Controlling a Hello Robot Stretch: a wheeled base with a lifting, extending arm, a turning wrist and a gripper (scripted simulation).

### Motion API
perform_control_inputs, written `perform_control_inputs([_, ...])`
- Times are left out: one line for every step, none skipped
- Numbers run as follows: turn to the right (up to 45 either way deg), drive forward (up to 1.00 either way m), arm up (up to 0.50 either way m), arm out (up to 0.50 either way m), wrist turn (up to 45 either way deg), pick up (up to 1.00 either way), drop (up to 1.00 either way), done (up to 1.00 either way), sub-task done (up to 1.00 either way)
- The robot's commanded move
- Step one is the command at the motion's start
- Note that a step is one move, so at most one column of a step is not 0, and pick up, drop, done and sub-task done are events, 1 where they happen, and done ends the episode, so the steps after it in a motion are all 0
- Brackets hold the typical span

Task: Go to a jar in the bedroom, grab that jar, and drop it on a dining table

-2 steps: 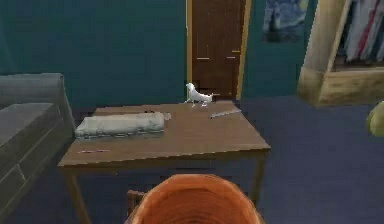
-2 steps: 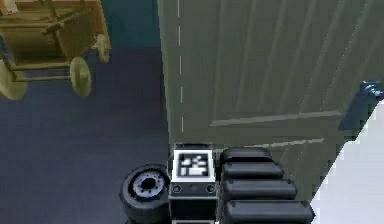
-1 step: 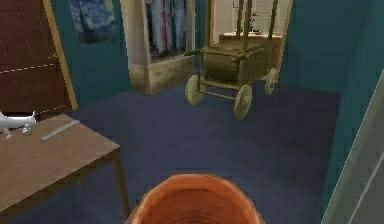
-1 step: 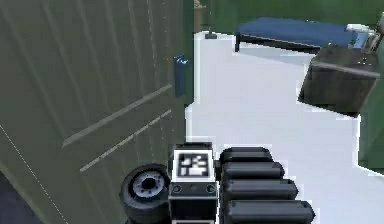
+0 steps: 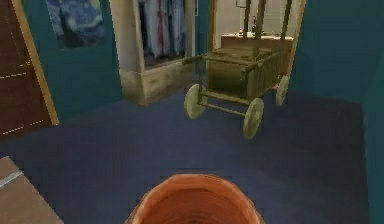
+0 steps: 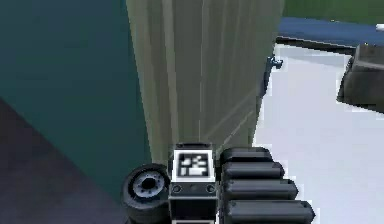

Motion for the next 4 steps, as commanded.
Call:
perform_control_inputs([-9.0, 0.0, 0.0, 0.0, 0.0, 0.0, 0.0, 0.0, 0.0])
perform_control_inputs([0.0, 0.7, 0.0, 0.0, 0.0, 0.0, 0.0, 0.0, 0.0])
perform_control_inputs([-36.0, 0.0, 0.0, 0.0, 0.0, 0.0, 0.0, 0.0, 0.0])
perform_control_inputs([0.0, 1.0, 0.0, 0.0, 0.0, 0.0, 0.0, 0.0, 0.0])
